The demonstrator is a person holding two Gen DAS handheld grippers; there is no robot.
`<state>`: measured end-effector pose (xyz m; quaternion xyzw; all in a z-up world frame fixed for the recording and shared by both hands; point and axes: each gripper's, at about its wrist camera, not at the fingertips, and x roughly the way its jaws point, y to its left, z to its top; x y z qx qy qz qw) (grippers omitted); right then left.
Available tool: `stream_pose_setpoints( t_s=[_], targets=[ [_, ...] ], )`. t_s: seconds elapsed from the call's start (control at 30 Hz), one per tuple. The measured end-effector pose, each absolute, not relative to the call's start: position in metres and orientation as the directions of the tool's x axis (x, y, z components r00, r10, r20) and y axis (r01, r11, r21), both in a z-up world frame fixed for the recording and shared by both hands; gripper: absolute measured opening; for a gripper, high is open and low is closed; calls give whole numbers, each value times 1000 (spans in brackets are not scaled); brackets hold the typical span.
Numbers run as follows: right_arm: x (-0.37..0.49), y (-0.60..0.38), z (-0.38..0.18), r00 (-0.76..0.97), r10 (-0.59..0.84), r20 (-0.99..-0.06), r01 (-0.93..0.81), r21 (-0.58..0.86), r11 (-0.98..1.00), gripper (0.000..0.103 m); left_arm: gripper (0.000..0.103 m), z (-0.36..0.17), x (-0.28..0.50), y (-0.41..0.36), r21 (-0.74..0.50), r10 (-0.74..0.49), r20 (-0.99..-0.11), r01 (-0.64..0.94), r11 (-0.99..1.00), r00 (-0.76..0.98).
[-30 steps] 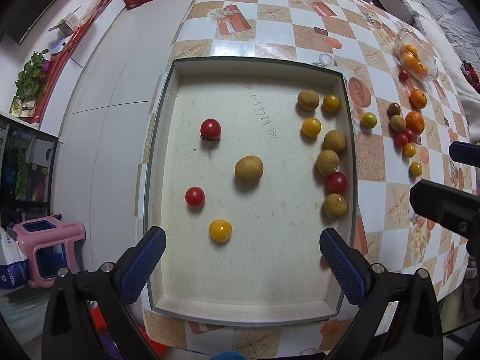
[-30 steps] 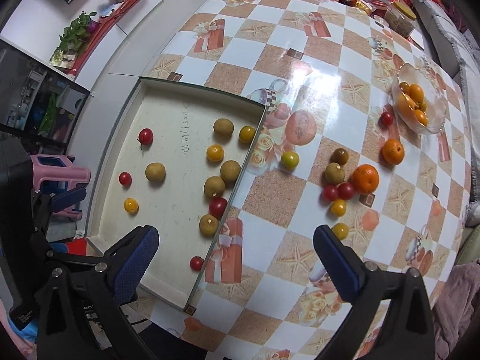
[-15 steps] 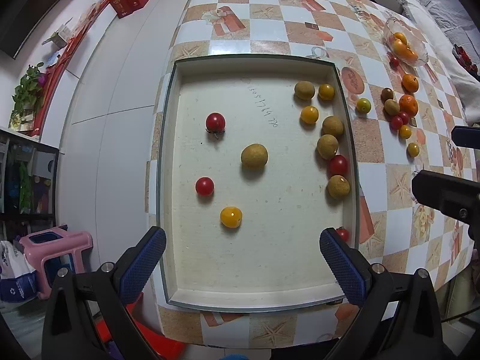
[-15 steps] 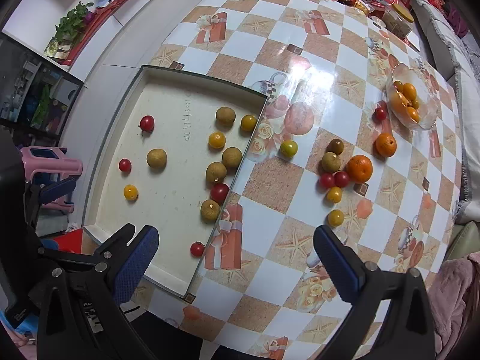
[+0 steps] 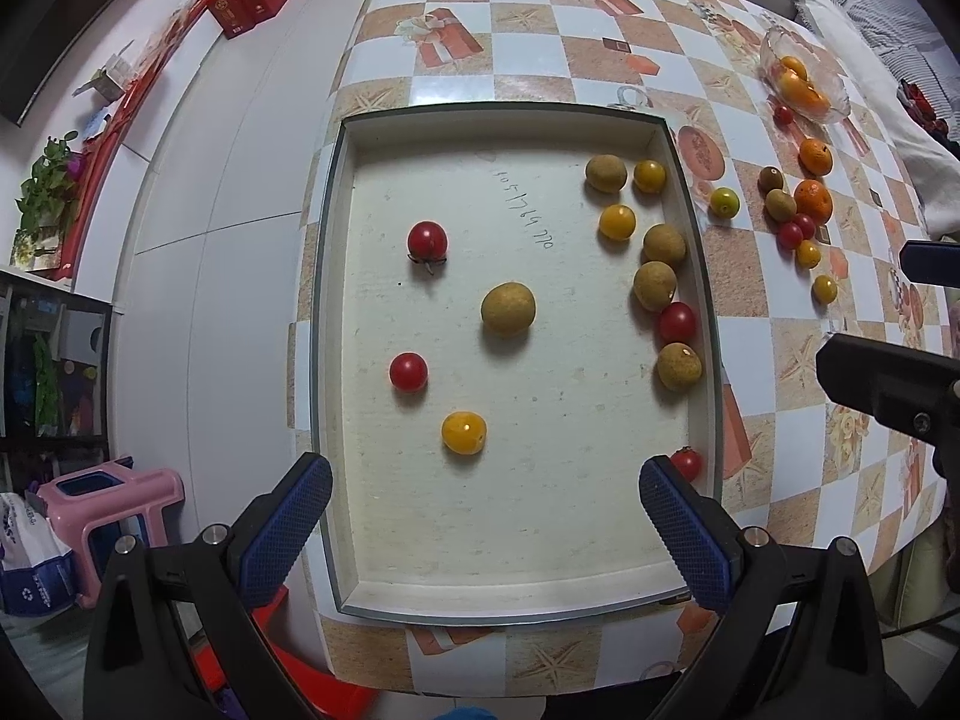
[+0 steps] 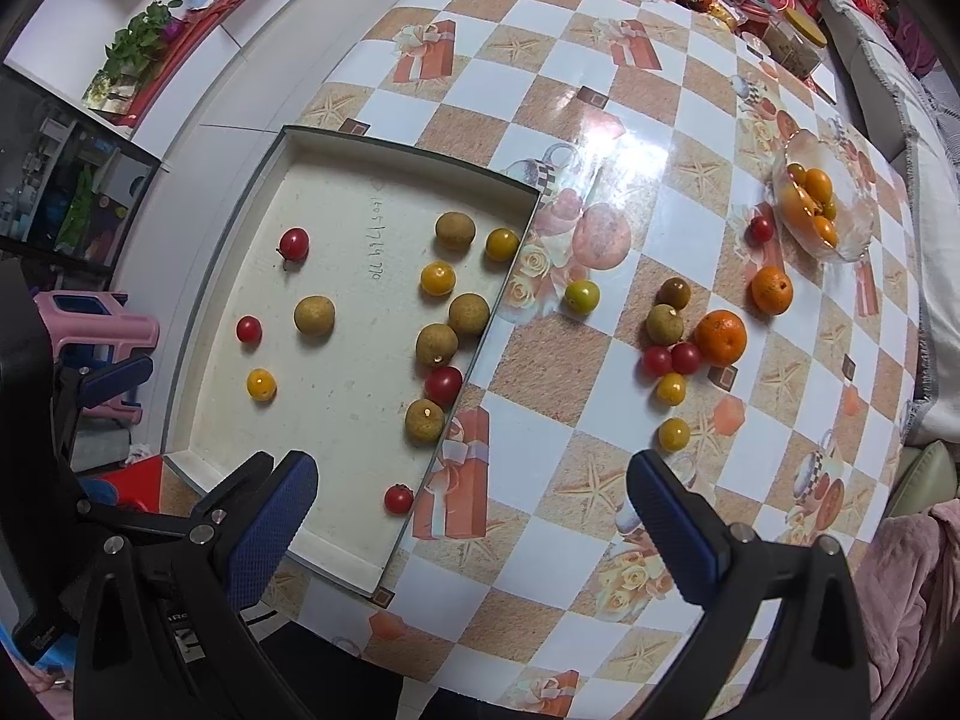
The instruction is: Organize fruits
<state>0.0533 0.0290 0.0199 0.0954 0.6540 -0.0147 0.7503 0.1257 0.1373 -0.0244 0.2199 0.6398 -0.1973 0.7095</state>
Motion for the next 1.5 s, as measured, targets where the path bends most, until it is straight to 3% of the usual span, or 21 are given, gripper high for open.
stream_pose_setpoints(
  t_s=[1.5],
  targets=[
    [46, 36, 17, 130, 104, -986, 127, 120, 985, 103, 103, -35, 115, 138, 76, 31, -995, 550, 832, 91]
  ],
)
